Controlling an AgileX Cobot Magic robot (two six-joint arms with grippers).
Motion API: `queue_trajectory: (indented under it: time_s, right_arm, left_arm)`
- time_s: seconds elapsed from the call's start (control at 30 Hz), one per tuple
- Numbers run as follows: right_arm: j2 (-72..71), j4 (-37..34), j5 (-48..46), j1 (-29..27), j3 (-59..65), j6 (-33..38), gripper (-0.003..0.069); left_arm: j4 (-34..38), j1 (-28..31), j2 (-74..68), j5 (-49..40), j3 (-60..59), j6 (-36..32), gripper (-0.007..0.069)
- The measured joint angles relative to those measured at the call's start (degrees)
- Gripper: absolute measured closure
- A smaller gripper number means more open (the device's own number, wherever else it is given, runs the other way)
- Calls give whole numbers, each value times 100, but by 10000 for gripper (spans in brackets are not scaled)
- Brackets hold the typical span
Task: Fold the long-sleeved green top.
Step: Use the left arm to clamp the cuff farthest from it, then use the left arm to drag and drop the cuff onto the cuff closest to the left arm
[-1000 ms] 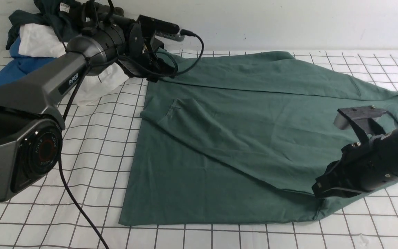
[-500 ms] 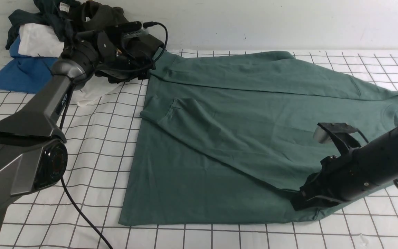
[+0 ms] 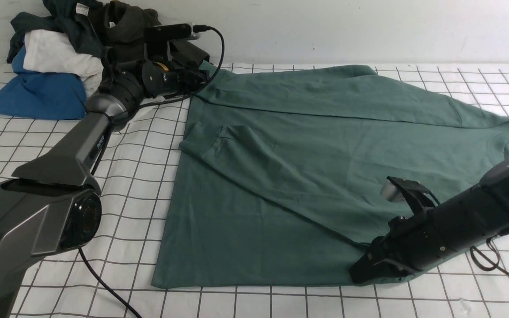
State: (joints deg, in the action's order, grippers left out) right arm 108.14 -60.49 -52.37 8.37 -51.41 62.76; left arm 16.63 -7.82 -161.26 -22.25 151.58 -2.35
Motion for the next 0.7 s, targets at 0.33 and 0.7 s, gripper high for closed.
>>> queue_trajectory:
  time_s: [0.33,0.7]
  right_arm:
    - [50,-173,-114,-73,-25,196,669]
    - [50,-374,-285,-73,-25,320,669]
  left_arm:
    - [18,0,-281,415,0,-437,585]
    - [25,-19,295,-1793,997,-923,632]
